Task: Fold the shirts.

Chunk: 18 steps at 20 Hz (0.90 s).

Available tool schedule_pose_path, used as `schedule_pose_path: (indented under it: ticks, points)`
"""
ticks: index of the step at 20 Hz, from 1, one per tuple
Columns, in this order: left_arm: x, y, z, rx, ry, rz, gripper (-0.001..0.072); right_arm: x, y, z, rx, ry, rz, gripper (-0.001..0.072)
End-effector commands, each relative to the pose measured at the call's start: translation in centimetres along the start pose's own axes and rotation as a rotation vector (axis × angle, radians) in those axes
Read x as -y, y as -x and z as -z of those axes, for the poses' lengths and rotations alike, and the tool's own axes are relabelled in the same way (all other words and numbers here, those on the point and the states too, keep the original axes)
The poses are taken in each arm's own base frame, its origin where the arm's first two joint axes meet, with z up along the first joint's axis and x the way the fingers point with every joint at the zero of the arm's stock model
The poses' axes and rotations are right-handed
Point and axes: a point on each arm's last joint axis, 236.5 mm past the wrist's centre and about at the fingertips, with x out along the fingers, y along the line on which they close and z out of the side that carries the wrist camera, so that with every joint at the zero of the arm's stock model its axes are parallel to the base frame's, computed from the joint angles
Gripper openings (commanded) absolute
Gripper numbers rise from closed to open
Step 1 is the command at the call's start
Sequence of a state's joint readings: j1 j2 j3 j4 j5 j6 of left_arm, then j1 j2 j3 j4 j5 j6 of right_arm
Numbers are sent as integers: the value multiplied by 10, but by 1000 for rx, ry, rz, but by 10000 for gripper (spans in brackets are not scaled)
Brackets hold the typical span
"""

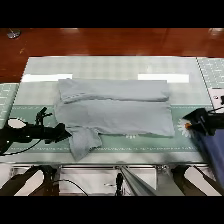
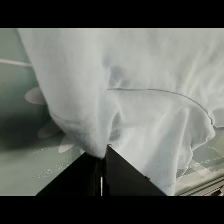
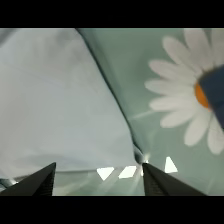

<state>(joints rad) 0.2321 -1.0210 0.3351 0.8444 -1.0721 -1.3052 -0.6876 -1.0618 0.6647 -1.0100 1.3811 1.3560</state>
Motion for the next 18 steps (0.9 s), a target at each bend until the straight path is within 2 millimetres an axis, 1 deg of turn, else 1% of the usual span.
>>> schedule_pose_path:
  ticks: [1,2,3,4,6,9,10,12,13,14,15,16,17,18]
  points:
    - [4,1,-4,16,-11,10,37,27,-30,54,-192,0,131,622]
    - [3,1,-6,23,-10,9,37,25,-40,61,-222,27,140,622]
    - [3,1,-6,23,-10,8,37,21,-47,63,-244,46,143,623]
    - [3,1,-6,23,-10,8,37,17,-54,62,-249,57,138,623]
    - [3,1,-6,23,-10,8,37,7,-69,49,-215,52,101,623]
    - [4,1,-6,22,-10,9,37,-26,-81,23,-119,32,-40,622]
    - [3,1,-6,23,-11,8,37,-32,-83,16,-98,23,-64,622]
    - [3,1,-6,24,-23,8,37,-30,-87,14,-101,9,-64,612]
    - [4,1,-6,24,-34,8,37,-28,-89,16,-114,10,-64,554]
    - [4,1,-6,24,-34,8,37,-28,-90,17,-125,17,-65,355]
    - [4,1,-6,24,-34,8,37,-28,-90,18,-130,38,-69,114]
    - [4,1,-6,23,-34,9,37,-30,-88,21,-144,74,-78,19]
    - [5,2,-7,22,-42,11,37,-31,-85,22,-158,101,-74,19]
    - [9,7,-11,26,-53,17,37,-34,-78,18,-160,126,-70,18]
